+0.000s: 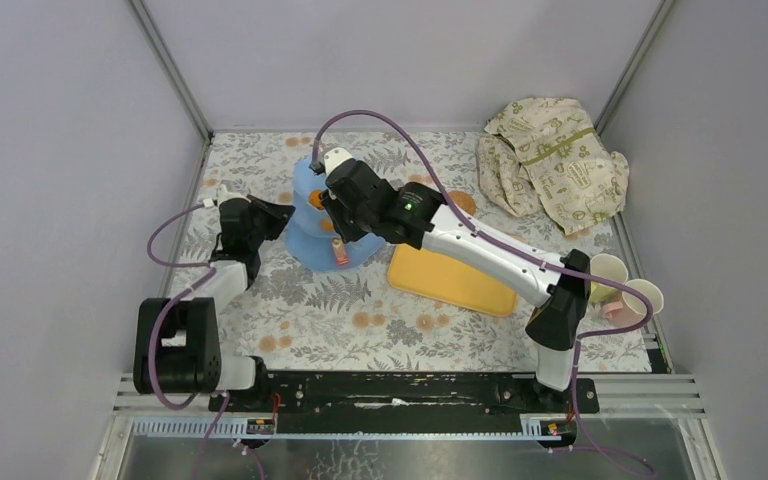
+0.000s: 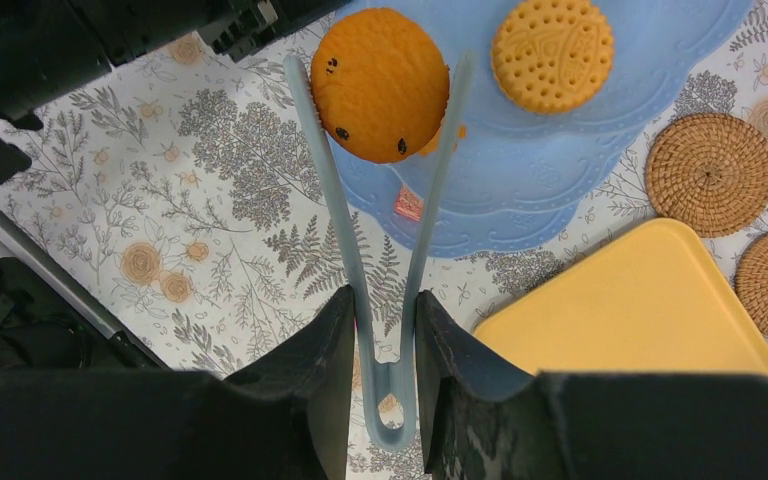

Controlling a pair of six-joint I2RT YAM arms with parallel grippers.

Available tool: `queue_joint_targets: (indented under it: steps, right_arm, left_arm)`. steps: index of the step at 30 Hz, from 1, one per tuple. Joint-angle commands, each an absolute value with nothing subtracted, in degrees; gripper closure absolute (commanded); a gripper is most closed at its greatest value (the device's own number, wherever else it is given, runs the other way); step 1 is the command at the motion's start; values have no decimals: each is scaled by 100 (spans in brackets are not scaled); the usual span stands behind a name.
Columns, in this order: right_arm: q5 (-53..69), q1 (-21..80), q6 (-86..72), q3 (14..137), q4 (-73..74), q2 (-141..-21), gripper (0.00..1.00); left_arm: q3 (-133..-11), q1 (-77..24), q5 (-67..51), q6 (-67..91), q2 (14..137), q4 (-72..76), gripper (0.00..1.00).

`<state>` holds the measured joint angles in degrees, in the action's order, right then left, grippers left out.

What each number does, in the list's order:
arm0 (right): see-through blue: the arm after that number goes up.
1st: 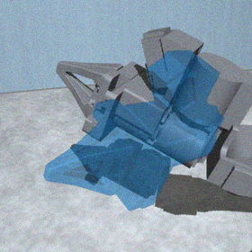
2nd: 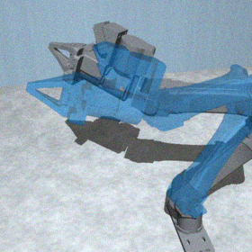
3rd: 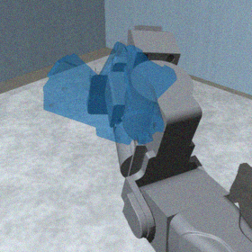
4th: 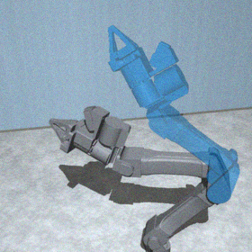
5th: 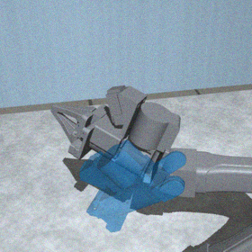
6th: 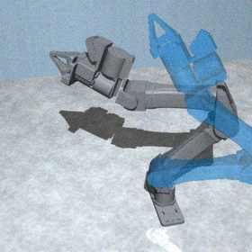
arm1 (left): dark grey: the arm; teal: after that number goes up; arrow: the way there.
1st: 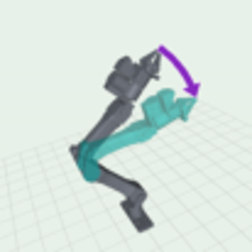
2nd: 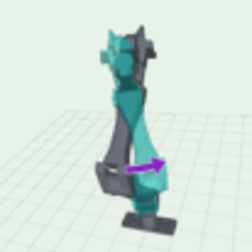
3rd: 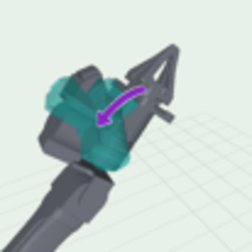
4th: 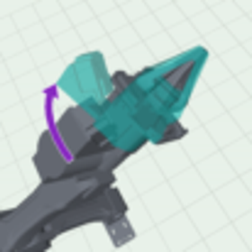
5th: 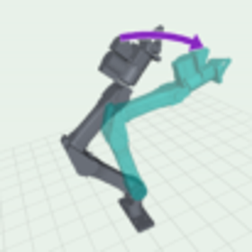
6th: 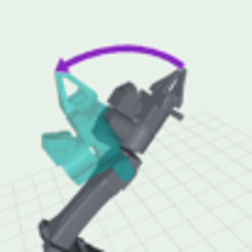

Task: Serve the afternoon tea
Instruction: Adjust the desert table at the center of the board.

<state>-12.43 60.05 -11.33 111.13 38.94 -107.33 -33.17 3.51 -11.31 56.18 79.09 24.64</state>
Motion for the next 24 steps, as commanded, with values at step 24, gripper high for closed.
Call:
queue_joint_targets:
  steps: [24]
  right_arm:
    - [-1320,6021,-1109,10954,3694,-10116,92]
  left_arm:
    - [-3116,-1266,1843,6490,6733,474,87]
